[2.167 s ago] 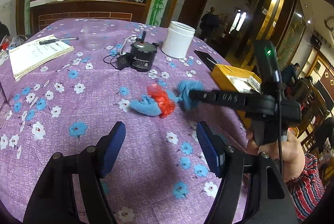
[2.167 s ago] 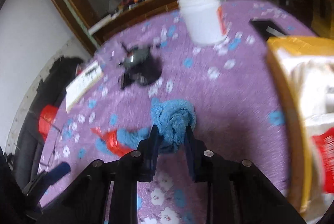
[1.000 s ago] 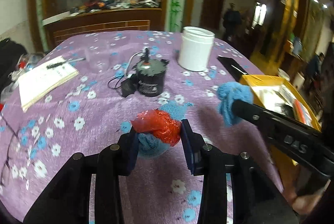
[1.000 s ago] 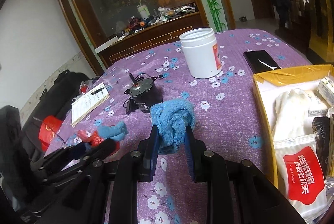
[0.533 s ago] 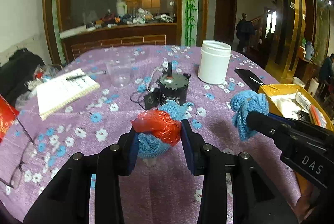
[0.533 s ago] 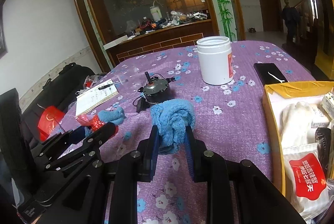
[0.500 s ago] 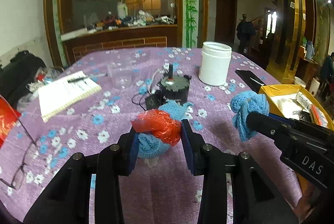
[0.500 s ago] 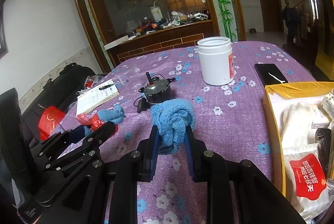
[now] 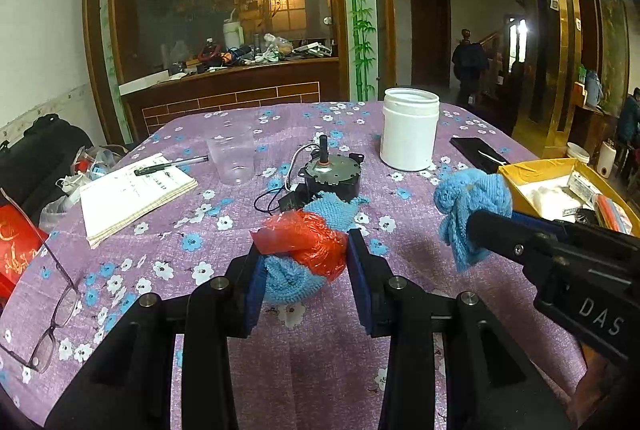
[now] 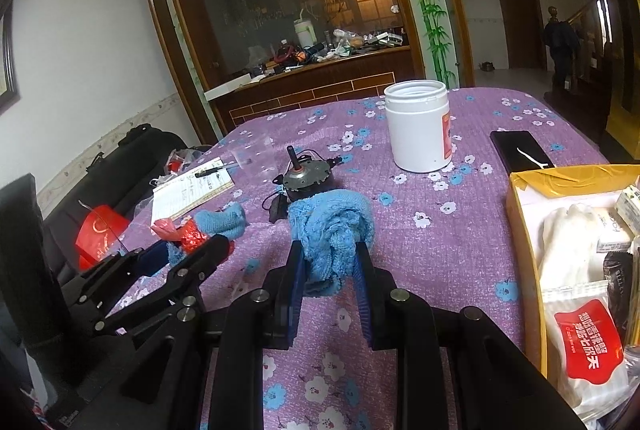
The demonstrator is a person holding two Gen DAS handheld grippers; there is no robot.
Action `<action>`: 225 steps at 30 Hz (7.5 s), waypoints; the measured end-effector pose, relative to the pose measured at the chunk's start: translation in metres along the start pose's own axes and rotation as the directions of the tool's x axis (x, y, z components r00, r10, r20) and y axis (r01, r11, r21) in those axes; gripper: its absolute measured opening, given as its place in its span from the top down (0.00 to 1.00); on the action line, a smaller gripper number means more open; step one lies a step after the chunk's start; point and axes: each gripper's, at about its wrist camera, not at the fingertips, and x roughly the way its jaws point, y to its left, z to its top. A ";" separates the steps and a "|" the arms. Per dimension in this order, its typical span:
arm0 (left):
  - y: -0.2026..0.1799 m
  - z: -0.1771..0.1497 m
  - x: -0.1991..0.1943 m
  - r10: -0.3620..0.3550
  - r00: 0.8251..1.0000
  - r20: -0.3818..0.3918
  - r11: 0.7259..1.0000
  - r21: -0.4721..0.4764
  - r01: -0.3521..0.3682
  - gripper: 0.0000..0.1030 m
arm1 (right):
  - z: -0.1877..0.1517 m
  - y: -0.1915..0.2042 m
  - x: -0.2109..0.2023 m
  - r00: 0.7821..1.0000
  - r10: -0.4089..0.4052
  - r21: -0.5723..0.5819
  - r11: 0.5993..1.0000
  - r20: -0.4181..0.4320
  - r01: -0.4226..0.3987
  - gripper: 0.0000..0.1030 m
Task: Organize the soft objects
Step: 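Lift the blue cloth and red bag bundle with both grippers, then carry both held cloth items over the box and lower them inside, then open both grippers and withdraw them from the box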
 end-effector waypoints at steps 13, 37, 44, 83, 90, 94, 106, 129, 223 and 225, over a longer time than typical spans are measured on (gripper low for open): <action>-0.002 0.000 -0.006 -0.011 1.000 0.029 1.000 0.007 0.010 0.66 | 0.002 -0.004 -0.004 1.000 -0.013 0.017 1.000 0.016 0.013 0.77; -0.007 0.002 -0.009 -0.001 0.999 0.053 0.999 0.033 -0.001 0.66 | 0.006 -0.013 -0.014 0.999 -0.023 0.061 0.998 0.049 0.020 0.77; -0.008 0.005 -0.012 -0.016 0.998 0.068 0.999 0.031 0.014 0.66 | 0.009 -0.021 -0.029 0.996 -0.045 0.104 0.994 0.079 0.037 0.77; -0.170 0.007 -0.071 -0.175 0.977 0.121 0.928 0.351 0.123 0.66 | -0.030 -0.148 -0.178 0.962 -0.148 0.339 0.938 0.229 0.064 0.77; -0.196 0.001 -0.072 -0.198 0.975 0.101 0.911 0.385 0.145 0.66 | -0.041 -0.171 -0.186 0.960 -0.178 0.385 0.919 0.216 0.084 0.77; -0.210 -0.004 -0.073 -0.213 0.973 0.090 0.899 0.407 0.159 0.66 | -0.047 -0.182 -0.188 0.960 -0.191 0.401 0.911 0.204 0.097 0.77; -0.247 -0.022 -0.069 -0.254 0.967 0.032 0.865 0.456 0.212 0.66 | -0.060 -0.203 -0.183 0.957 -0.255 0.438 0.882 0.138 0.172 0.76; -0.257 -0.029 -0.067 -0.303 0.953 -0.034 0.854 0.435 0.287 0.64 | -0.063 -0.212 -0.157 0.953 -0.296 0.465 0.854 0.066 0.233 0.73; -0.234 -0.029 -0.079 -0.425 0.901 -0.089 0.805 0.417 0.421 0.22 | -0.068 -0.173 -0.193 0.839 -0.515 0.385 0.821 0.177 0.422 0.21; -0.230 -0.029 -0.083 -0.436 0.896 -0.090 0.802 0.414 0.432 0.22 | -0.069 -0.168 -0.194 0.835 -0.523 0.368 0.821 0.173 0.437 0.20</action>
